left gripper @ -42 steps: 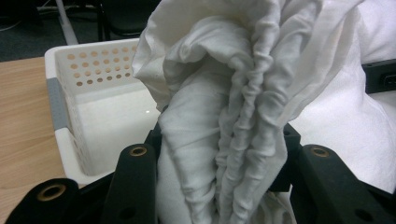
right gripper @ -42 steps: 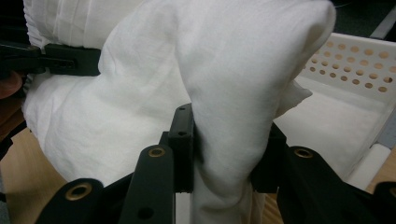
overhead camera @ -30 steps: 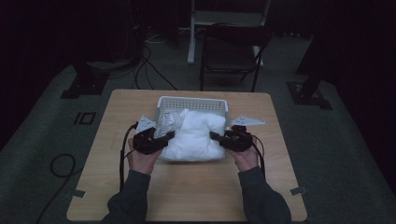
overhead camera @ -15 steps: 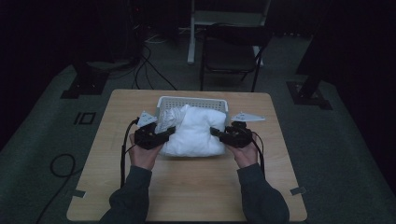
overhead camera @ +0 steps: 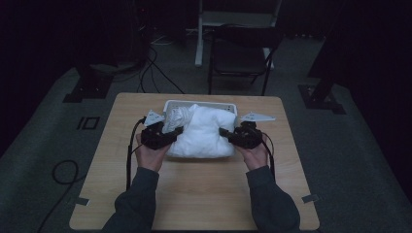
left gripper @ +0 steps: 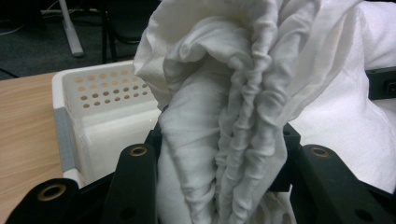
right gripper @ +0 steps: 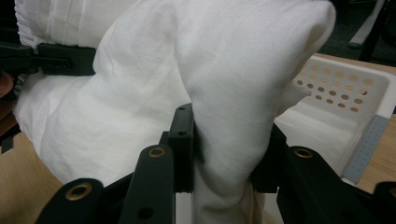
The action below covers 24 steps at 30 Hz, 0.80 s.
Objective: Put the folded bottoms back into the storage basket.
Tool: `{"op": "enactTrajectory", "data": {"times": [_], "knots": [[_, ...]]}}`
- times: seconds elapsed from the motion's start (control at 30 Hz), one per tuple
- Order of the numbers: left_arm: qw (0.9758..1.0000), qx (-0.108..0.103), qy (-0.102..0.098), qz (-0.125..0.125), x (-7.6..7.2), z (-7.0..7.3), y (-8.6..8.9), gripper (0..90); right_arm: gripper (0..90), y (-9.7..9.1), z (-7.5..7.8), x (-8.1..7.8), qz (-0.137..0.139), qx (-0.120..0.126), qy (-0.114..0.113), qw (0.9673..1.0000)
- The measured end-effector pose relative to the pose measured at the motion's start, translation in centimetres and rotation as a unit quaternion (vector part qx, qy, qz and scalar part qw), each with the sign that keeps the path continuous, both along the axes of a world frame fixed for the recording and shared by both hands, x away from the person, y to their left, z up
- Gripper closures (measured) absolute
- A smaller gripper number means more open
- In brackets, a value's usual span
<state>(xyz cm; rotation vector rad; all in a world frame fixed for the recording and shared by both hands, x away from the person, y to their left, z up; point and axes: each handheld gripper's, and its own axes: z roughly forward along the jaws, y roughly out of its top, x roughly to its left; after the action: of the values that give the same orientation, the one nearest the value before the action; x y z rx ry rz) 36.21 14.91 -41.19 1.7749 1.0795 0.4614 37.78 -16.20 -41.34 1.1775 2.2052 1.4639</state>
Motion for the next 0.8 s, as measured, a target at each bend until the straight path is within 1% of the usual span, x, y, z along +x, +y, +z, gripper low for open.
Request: {"op": "enactTrajectory", "data": {"times": [0.1, 0.2, 0.33, 0.43, 0.77, 0.8], "knots": [[1.0, 0.0, -0.001, 0.0, 0.6, 0.2, 0.0, 57.4, 67.4, 0.0, 0.2, 0.3, -0.002, -0.001, -0.001, 1.0], [1.0, -0.002, -0.001, 0.0, 0.8, 0.3, 0.1, 57.4, 67.4, 0.1, 0.3, 0.6, -0.003, 0.0, -0.002, 1.0], [1.0, 0.0, -0.003, -0.001, 1.2, 0.4, 0.1, 57.4, 67.4, 0.1, 0.3, 0.9, -0.005, 0.001, -0.002, 1.0], [1.0, 0.003, -0.003, 0.001, 1.5, 0.4, 0.0, 57.4, 67.4, 0.3, 0.4, 1.1, -0.01, -0.012, -0.005, 0.9999], [1.0, -0.003, -0.003, 0.006, 2.6, 0.4, 0.0, 57.5, 67.5, 0.5, 0.5, 2.1, -0.016, -0.011, -0.005, 0.9998], [1.0, 0.001, -0.004, 0.005, 2.7, 0.4, 0.0, 57.4, 67.5, 0.5, 0.5, 2.2, -0.016, -0.011, -0.005, 0.9998]]}}
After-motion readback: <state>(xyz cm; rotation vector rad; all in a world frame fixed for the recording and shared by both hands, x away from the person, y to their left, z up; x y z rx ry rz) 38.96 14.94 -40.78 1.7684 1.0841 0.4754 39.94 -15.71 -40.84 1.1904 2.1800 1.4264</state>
